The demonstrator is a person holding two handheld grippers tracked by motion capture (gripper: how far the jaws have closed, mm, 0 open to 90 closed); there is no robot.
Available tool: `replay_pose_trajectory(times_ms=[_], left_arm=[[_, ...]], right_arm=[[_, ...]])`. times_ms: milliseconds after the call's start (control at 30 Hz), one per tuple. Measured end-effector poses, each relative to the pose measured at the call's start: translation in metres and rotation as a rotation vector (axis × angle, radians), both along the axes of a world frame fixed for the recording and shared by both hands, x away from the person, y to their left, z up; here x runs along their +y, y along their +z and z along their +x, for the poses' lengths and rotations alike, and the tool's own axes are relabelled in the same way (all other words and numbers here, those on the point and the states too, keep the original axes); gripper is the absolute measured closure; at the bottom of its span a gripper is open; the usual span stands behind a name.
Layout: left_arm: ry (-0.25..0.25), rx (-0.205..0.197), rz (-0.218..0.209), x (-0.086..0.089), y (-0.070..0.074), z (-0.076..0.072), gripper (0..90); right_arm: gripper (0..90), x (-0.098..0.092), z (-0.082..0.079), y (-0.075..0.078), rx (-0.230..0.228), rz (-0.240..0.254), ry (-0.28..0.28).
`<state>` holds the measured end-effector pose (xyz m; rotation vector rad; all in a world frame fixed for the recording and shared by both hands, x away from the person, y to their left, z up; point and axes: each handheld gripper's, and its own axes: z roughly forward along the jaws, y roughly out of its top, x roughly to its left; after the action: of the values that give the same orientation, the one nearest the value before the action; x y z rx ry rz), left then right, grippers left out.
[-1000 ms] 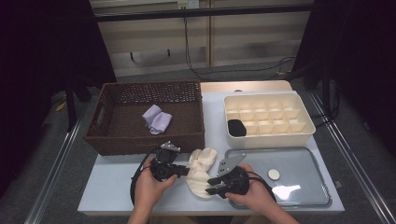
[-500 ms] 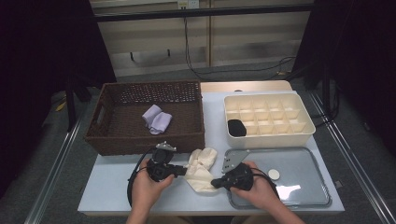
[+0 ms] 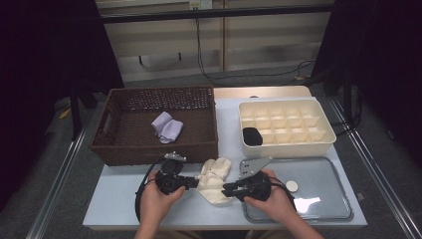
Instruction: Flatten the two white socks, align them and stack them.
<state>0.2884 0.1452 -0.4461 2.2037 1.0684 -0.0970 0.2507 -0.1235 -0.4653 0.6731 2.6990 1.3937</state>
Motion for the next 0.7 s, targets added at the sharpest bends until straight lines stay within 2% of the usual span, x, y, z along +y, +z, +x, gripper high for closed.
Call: replay_pose_trajectory(times_ms=[67, 167, 233, 400, 533, 600, 700], left_arm=[[0.000, -0.009, 0.007, 0.001, 0.001, 0.001, 78.1], [0.011, -0.012, 0.001, 0.002, 0.001, 0.002, 76.1], [0.022, -0.032, -0.001, 0.003, 0.002, 0.003, 73.9], [0.000, -0.069, 0.003, 0.006, 0.003, 0.005, 69.4], [-0.023, -0.093, 0.015, 0.003, -0.001, 0.008, 67.7], [-0.019, -0.132, 0.035, 0.001, -0.003, 0.010, 63.2], [-0.031, -0.132, 0.040, 0.000, -0.009, 0.013, 62.3]], right_arm=[[73.9, 0.007, -0.002, -0.004, 0.002, -0.021, 0.011], [73.9, 0.015, -0.003, -0.011, -0.002, -0.083, 0.033], [76.6, 0.016, -0.003, -0.015, 0.006, -0.089, 0.034], [88.1, 0.013, -0.001, -0.016, 0.008, -0.103, 0.037], [89.5, 0.010, 0.000, -0.016, 0.017, -0.098, 0.043], [89.8, 0.009, 0.000, -0.015, 0.002, -0.108, 0.061], [89.9, 0.008, 0.000, -0.015, 0.013, -0.108, 0.065]])
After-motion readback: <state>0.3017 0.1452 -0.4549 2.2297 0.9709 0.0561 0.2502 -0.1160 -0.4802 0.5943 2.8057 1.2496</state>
